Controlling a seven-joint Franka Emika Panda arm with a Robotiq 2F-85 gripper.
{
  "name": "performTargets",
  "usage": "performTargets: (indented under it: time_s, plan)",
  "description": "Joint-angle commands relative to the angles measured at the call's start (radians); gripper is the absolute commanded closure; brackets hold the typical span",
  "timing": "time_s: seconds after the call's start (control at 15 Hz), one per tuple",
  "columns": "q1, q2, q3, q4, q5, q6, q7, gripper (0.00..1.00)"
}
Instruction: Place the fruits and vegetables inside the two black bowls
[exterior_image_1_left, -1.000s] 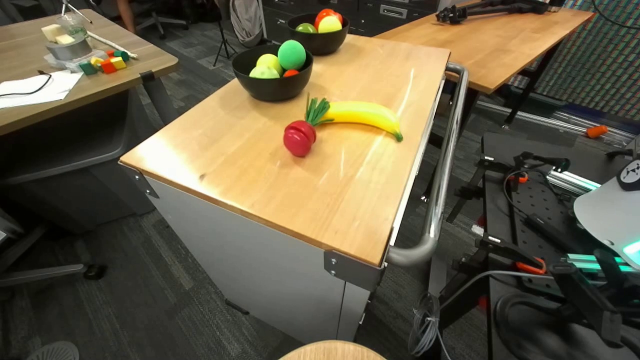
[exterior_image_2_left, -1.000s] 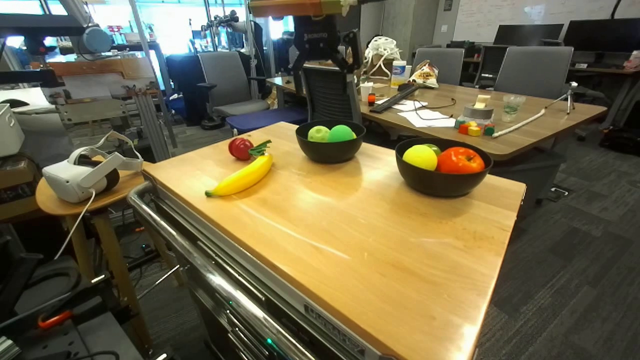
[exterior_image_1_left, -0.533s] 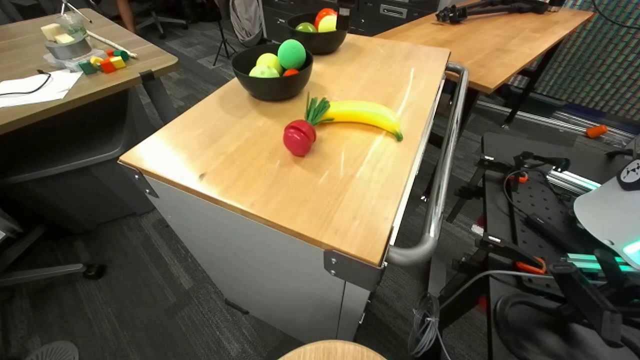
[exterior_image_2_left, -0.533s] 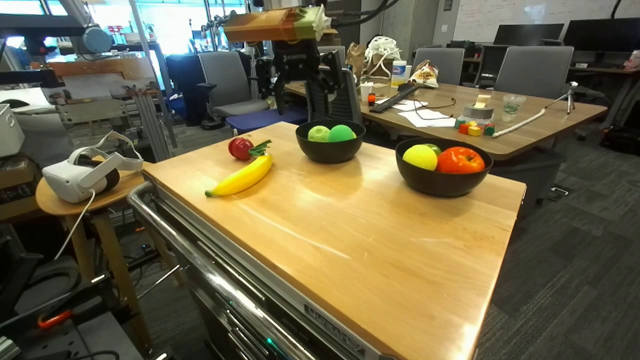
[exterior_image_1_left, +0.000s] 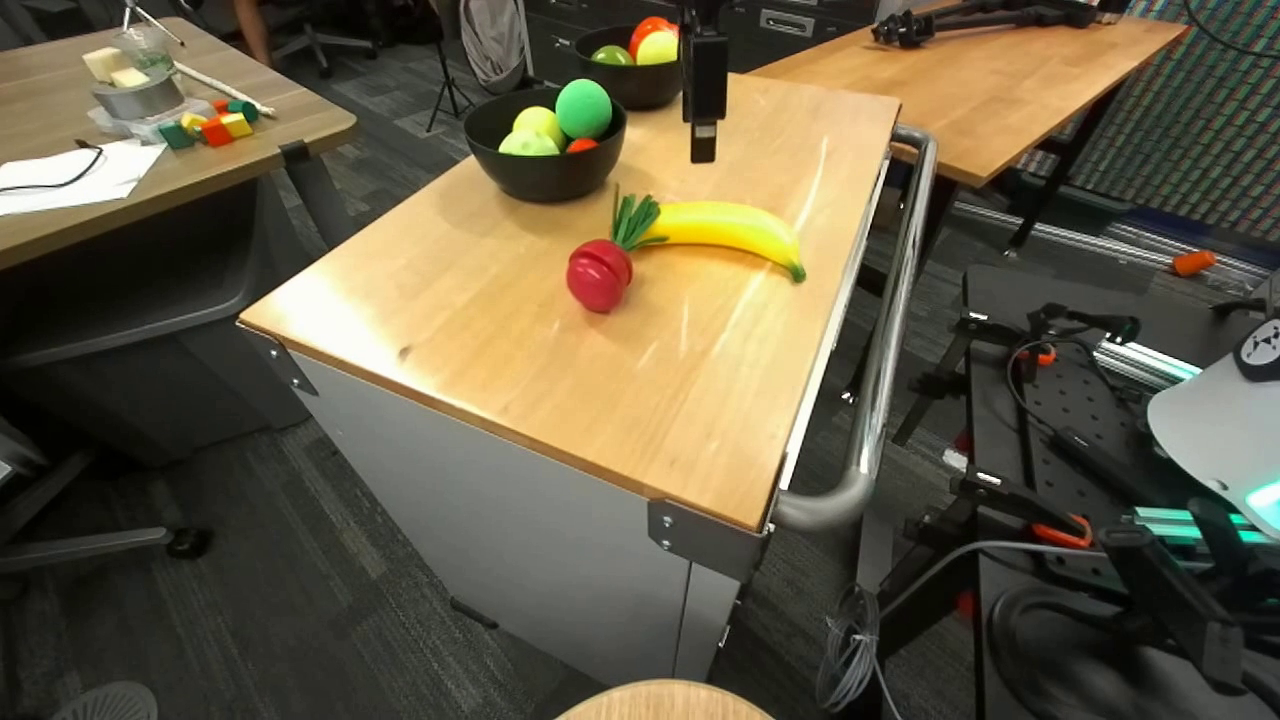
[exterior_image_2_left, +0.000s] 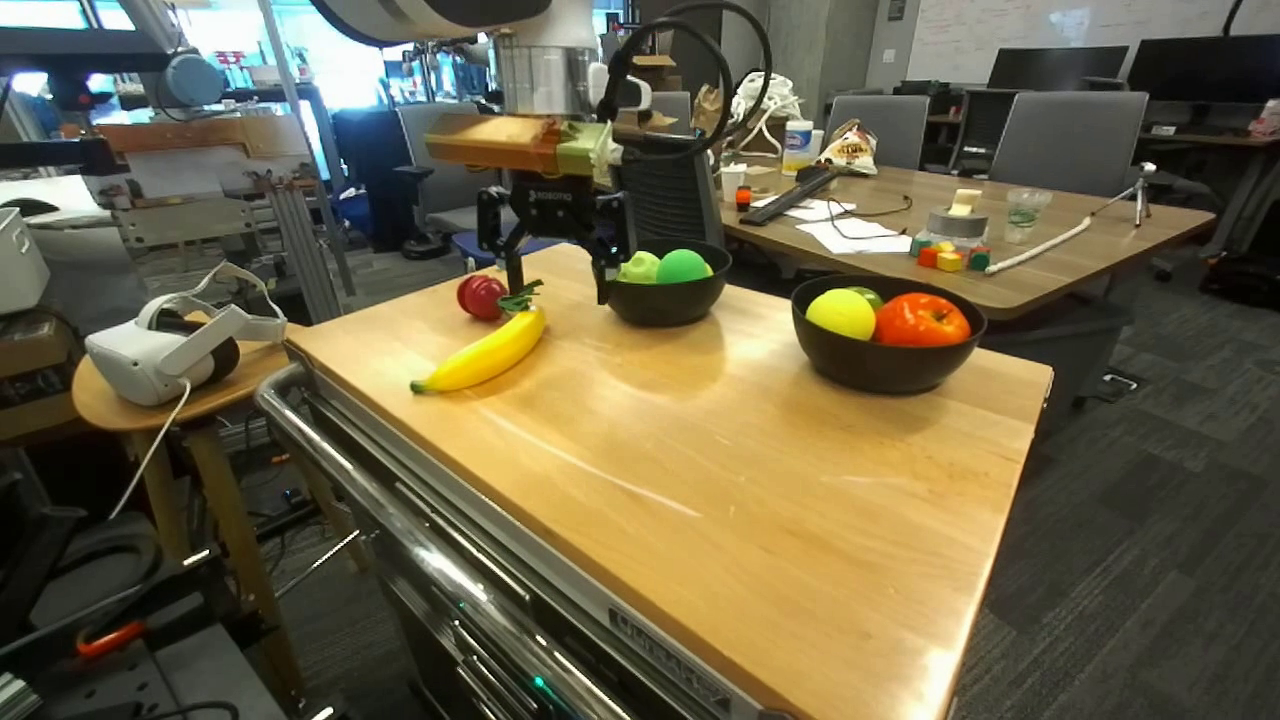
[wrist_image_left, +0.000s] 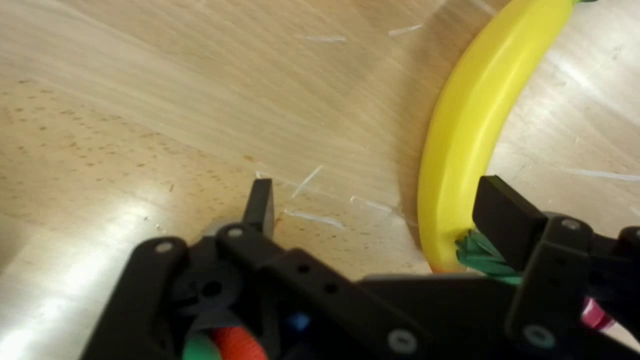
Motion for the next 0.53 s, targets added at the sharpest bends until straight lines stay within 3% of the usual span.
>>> performTargets:
  time_s: [0.0,0.47]
  plan:
    - [0.006,0.021,0.008,-0.005,0.022,-0.01,-0.017,0.0]
    - [0.003,0.074,0.026,-0.013,0.058,-0.011,-0.023,0.0]
